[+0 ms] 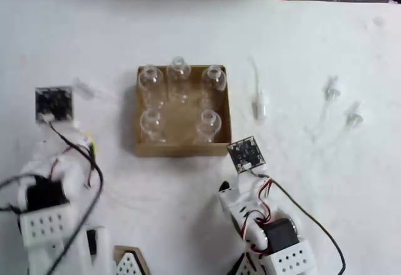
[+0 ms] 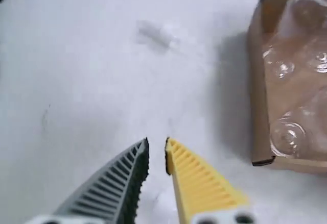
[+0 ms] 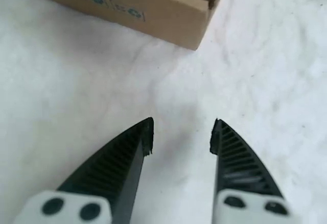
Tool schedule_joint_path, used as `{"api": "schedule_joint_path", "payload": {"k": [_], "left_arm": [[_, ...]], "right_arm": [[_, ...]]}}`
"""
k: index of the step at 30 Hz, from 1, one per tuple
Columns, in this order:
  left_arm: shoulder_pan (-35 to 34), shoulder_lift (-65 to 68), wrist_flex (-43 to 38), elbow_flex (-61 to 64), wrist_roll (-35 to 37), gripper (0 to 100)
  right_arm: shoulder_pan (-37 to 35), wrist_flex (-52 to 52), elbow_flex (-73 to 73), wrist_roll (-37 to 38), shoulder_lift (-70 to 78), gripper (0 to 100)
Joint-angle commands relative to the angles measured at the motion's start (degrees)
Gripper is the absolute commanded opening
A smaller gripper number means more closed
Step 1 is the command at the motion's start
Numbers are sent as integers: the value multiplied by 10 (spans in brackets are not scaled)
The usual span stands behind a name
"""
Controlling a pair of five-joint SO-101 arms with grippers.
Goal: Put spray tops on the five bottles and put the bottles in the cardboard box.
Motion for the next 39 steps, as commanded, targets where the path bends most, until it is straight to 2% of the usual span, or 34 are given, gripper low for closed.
{"api": "schedule_joint_path", "payload": {"k": [1, 5, 10, 15, 18, 22, 29, 35, 39], "left_arm": [[-64, 130, 4, -72, 47, 72], [-92, 225, 18, -111, 113, 72], [-92, 270, 23, -118, 231, 80], [-91, 276, 17, -118, 288, 226], [-94, 277, -23, -99, 328, 244], [-94, 278, -59, -62, 331, 244], [-101, 278, -58, -44, 327, 245], [-103, 280, -40, -25, 273, 252], [-103, 335, -31, -26, 240, 285]], "right_arm": [[39, 4, 5, 6, -3, 163], [65, 4, 5, 3, -3, 163], [65, 4, 5, 3, -3, 163], [65, 4, 5, 3, -3, 163], [66, 4, 5, 3, -3, 163], [65, 4, 5, 3, -3, 163], [65, 4, 5, 3, -3, 163], [66, 4, 5, 3, -3, 163], [66, 4, 5, 3, -3, 163]]}}
